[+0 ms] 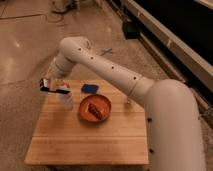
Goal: Place the eraser in the ceramic cup
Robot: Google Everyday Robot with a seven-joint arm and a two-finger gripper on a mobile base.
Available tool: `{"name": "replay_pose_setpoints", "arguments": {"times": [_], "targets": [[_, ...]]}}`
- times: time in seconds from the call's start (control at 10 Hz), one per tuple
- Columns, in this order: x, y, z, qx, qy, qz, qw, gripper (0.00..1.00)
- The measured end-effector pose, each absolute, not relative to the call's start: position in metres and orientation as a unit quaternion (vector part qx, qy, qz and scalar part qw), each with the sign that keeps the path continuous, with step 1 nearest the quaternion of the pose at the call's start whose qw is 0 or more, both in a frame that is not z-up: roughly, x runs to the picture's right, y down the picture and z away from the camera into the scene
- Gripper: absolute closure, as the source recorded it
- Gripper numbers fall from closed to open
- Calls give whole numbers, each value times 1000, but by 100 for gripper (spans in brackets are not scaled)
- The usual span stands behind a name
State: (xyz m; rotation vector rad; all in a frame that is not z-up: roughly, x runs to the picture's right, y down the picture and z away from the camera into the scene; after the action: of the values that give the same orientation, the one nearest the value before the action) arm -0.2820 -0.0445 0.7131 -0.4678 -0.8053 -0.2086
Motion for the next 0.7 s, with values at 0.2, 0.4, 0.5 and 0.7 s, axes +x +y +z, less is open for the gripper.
{"name": "replay_pose_setpoints", "arguments": {"times": [0.2,0.4,0.5,0.7], "targets": [[-294,-46,723,-228,-392,-99,886,89],[-297,-46,737,-233,-391,-92,886,67],[-295,-44,744,-236,-390,-87,886,57],[-293,-39,754,-244,-390,-77,885,36]]}}
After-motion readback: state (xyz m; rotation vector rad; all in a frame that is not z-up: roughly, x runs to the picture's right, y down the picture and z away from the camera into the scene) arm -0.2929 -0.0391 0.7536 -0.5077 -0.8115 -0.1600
